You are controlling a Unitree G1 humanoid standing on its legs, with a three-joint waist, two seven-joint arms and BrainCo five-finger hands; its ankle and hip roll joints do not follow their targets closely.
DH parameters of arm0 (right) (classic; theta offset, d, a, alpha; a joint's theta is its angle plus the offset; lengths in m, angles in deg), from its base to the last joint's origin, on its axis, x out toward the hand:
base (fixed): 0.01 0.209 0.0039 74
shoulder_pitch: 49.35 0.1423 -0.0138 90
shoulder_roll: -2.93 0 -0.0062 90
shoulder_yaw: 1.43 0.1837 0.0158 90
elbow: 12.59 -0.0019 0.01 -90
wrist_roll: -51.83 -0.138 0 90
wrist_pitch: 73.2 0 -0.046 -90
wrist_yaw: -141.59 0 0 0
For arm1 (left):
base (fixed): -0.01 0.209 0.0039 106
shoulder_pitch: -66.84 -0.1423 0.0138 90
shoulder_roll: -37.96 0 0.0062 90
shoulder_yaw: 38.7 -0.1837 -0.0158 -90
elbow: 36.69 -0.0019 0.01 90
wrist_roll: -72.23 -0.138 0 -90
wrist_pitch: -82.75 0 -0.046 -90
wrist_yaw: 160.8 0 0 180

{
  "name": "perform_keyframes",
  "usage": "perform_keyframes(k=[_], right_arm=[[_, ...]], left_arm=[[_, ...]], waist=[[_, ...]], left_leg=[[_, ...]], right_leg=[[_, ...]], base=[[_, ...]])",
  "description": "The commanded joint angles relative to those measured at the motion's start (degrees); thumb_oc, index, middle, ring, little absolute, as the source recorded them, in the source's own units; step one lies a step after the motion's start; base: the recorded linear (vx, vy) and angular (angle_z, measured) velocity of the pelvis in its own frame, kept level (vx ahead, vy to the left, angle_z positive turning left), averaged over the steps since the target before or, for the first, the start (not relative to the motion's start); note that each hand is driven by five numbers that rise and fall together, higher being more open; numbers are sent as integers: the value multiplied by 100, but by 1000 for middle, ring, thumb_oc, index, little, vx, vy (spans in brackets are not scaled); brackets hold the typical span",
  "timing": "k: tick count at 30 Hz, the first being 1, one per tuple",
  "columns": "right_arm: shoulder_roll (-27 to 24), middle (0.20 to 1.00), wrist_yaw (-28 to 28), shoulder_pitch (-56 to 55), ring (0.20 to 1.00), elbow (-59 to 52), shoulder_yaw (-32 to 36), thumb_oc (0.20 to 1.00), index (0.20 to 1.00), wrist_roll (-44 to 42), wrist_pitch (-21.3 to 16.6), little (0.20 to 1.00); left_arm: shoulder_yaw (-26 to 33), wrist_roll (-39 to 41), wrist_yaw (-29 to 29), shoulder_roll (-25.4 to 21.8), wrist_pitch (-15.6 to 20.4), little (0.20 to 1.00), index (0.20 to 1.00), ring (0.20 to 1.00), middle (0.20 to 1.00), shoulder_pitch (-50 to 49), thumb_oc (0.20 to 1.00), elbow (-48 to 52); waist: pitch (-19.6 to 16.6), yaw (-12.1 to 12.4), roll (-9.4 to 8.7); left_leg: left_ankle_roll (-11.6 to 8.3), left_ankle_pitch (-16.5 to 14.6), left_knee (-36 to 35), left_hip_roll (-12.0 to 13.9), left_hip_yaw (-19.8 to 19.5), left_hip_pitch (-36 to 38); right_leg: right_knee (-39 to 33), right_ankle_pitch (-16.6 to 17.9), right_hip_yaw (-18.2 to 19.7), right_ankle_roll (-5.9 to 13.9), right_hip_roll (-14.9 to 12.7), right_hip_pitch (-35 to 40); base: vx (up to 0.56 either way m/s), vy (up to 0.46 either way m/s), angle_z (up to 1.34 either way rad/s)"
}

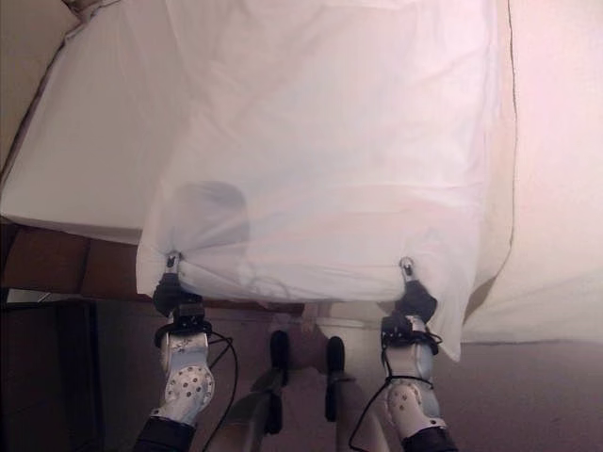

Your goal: Make the bed

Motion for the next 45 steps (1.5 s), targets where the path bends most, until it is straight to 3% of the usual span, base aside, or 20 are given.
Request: perform_keyframes(k=[1, 3, 4, 7, 10, 11, 12, 13, 14, 16, 19, 21, 22, 24, 25, 28, 34, 36, 40, 45], right_arm=[[-354, 200, -35, -170, 200, -263, 481, 200, 200, -26, -417, 200], [-419, 200, -51, -225, 200, -273, 559, 200, 200, 40, -399, 200], [-472, 200, -87, -220, 200, -265, 620, 200, 200, 13, -434, 200], [-550, 200, -109, -182, 200, -238, 661, 200, 200, 59, -455, 200], [-598, 200, -196, -61, 200, -78, 650, 200, 200, 187, -424, 200], [-622, 200, -235, 33, 200, 74, 645, 200, 200, 266, -408, 200], [-622, 200, -234, 34, 200, 76, 645, 200, 200, 265, -409, 200], [-598, 200, -346, 29, 200, 141, 688, 200, 200, 366, -444, 200], [-596, 200, -350, 30, 200, 139, 687, 200, 200, 371, -444, 200], [-574, 200, -580, -2, 200, 208, 824, 200, 200, 503, -555, 200], [-598, 200, -813, 10, 200, 276, 844, 200, 200, 813, -511, 200], [-641, 200, -1037, 97, 200, 360, 856, 200, 200, 1145, -457, 200], [-601, 200, -1265, 135, 200, 415, 985, 200, 200, 1380, -390, 200], [-579, 200, -1399, 123, 200, 450, 1042, 200, 200, 1484, -390, 200], [-485, 200, -1442, 199, 200, 575, 1119, 200, 200, 1488, -383, 200], [-420, 200, -1423, 145, 200, 581, 1089, 200, 200, 1377, -384, 200], [-376, 200, -1584, 457, 200, 790, 1133, 200, 200, 753, -536, 200], [-456, 200, -2049, 714, 200, 632, 1314, 200, 200, 573, -630, 200], [-632, 200, -2678, 886, 200, -435, 1469, 200, 200, 1718, -622, 200], [-671, 200, -2538, 612, 200, -1210, 1523, 200, 200, 2823, -372, 200]], left_arm=[[751, -119, 68, -357, 547, 200, 200, 200, 200, -86, 200, 586], [711, -79, 125, -303, 486, 200, 200, 200, 200, -157, 200, 594], [660, -48, 154, -267, 483, 200, 200, 200, 200, -172, 200, 594], [646, -51, 171, -237, 493, 200, 200, 200, 200, -195, 200, 606], [726, -14, 157, -170, 512, 200, 200, 200, 200, -154, 200, 591], [804, -55, 131, -162, 545, 200, 200, 200, 200, -142, 200, 607], [804, -57, 129, -161, 545, 200, 200, 200, 200, -142, 200, 609], [967, -140, 0, -220, 650, 200, 200, 200, 200, -158, 200, 672], [967, -145, -6, -221, 649, 200, 200, 200, 200, -157, 200, 675], [990, -361, -218, -339, 722, 200, 200, 200, 200, -156, 200, 711], [967, -495, -282, -414, 742, 200, 200, 200, 200, -168, 200, 631], [961, -556, -308, -509, 758, 200, 200, 200, 200, -159, 200, 503], [867, -556, -346, -536, 724, 200, 200, 200, 200, -143, 200, 307], [826, -539, -363, -552, 707, 200, 200, 200, 200, -148, 200, 175], [810, -579, -334, -603, 622, 200, 200, 200, 200, -273, 200, 85], [785, -562, -378, -603, 563, 200, 200, 200, 200, -361, 200, 1], [719, -664, -663, -602, 554, 200, 200, 200, 200, -141, 200, 138], [705, -879, -1119, -677, 516, 200, 200, 200, 200, 337, 200, 230], [861, -1086, -1234, -732, 568, 200, 200, 200, 200, 684, 200, 806], [976, -814, -809, -643, 684, 200, 200, 200, 200, 512, 200, 1049]], waist=[[-275, 88, -83], [-280, 62, -10], [-190, 54, 70], [-165, 100, 140], [-225, 100, 112], [-290, 152, 30], [-291, 153, 30], [-367, 265, -30], [-378, 258, -35], [-442, 311, 34], [-452, 319, 121], [-363, 318, 76], [-273, 305, 97], [-259, 278, 123], [-225, 318, 165], [-229, 293, 109], [-262, 328, 92], [-350, 262, 123], [-445, 145, 198], [-390, 84, 148]], left_leg=[[-361, -594, 211, -267, 92, 173], [-424, -606, 534, -262, 150, 82], [-653, -531, 1028, -256, 220, -105], [-865, -427, 1379, -312, 63, -206], [-727, -651, 1677, -171, -117, -195], [-657, -717, 1654, 204, -350, -220], [-657, -718, 1648, 204, -350, -215], [-686, -393, 858, 702, -978, -59], [-689, -358, 819, 697, -982, -60], [-861, 239, -304, 1275, -1284, 112], [-838, 118, -472, 1166, -1304, 239], [-764, -228, 100, 782, -1303, -9], [-641, -462, 466, 397, -1126, -168], [-609, -508, 536, 281, -1066, -189], [-516, -573, 609, 210, -960, -149], [-467, -622, 587, 143, -895, -36], [-458, -648, 492, 112, -760, 99], [-569, -482, 279, 169, -709, 148], [-637, -342, 171, 216, -618, 61], [-619, -401, 345, 221, -559, -120]], right_leg=[[-985, 720, -153, 392, 239, 258], [-1025, 625, -151, 316, 217, 369], [-918, 539, -184, 236, 193, 413], [-718, 465, -194, 183, 182, 356], [-557, 444, -75, 181, 70, 258], [-524, 409, 50, 193, -37, 208], [-523, 406, 50, 193, -37, 209], [-456, 310, 170, 227, -67, 197], [-468, 326, 167, 225, -73, 185], [-349, 279, 197, 317, -149, 77], [-392, 440, 217, 461, -292, 61], [-656, 759, 413, 676, -607, 56], [-1059, 1136, 542, 854, -932, 234], [-1244, 1220, 599, 829, -1014, 331], [-1270, 1214, 351, 714, -1009, 348], [-921, 860, 320, 581, -624, 364], [-951, 939, 319, 669, -661, 349], [-1064, 943, 298, 679, -651, 363], [-1232, 954, 75, 684, -720, 410], [-1036, 908, 163, 665, -668, 149]], base=[[9, -94, -11], [4, -128, -10], [-26, -97, 0], [-11, -38, 10], [33, -10, 0], [21, 46, 5], [92, 140, 1], [65, 92, -9], [72, 141, -42], [27, 259, -39], [-9, 388, 0], [-58, 623, -8], [-17, 530, -3], [40, 457, 13], [48, 388, 16], [18, 209, 0], [-5, 41, -18], [5, -98, -14], [-9, -48, 11], [-44, -17, 4]])
